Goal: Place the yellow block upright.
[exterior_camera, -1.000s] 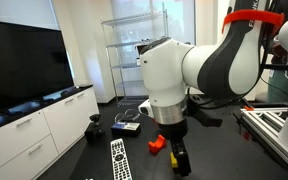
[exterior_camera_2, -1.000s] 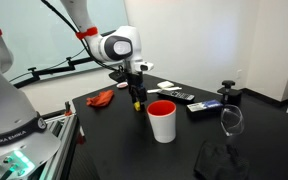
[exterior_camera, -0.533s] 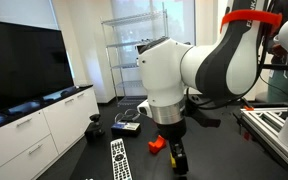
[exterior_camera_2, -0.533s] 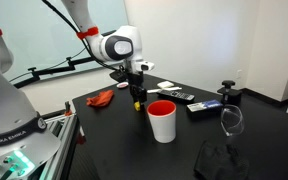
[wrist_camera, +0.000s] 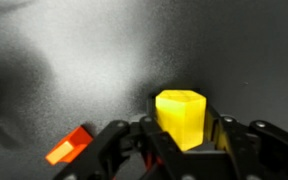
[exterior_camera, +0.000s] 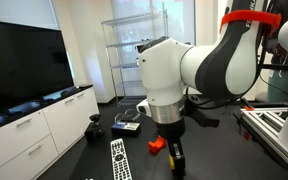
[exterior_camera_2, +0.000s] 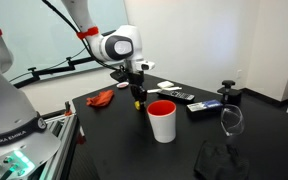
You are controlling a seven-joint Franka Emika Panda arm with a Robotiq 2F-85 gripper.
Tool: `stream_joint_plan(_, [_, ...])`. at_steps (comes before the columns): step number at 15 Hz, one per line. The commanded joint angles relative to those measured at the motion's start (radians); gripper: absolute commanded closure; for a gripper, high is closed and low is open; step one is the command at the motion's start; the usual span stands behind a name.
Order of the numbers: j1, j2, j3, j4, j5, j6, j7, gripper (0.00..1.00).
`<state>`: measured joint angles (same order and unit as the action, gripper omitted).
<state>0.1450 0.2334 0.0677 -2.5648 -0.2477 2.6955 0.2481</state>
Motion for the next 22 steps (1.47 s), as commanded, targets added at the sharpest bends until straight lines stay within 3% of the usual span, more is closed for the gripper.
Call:
stream_joint_plan(1, [0.069,-0.027,-0.087,-0.037,-0.131,0.138,0.142,0.8])
stream_joint_plan(3, [0.115,-0.012,-0.161,-0.054,-0.264,0.265,0.286,0.8])
stream_joint_plan(5, [0.229,-0.005,-0.313,-0.054,-0.406,0.356,0.428,0.8])
stream_joint_plan(8, [0.4,0.005,-0.53,-0.028,-0.612,0.424,0.635,0.8])
stream_joint_plan(10, [0.481,-0.006,-0.609,-0.03,-0.696,0.424,0.723,0.8])
stream_joint_plan(14, [0.595,-0.026,-0.674,-0.06,-0.793,0.398,0.843,0.8])
stream_joint_plan(15, [0.546,0.009,-0.628,-0.045,-0.736,0.407,0.774,0.55])
stream_joint_plan(20, [0.585,0.009,-0.657,-0.053,-0.752,0.404,0.805,0.55])
stream_joint_plan(21, [0.585,0.009,-0.659,-0.053,-0.753,0.404,0.805,0.8])
stream_joint_plan(22, [0.682,0.014,-0.766,0.008,-0.865,0.386,0.961,0.8])
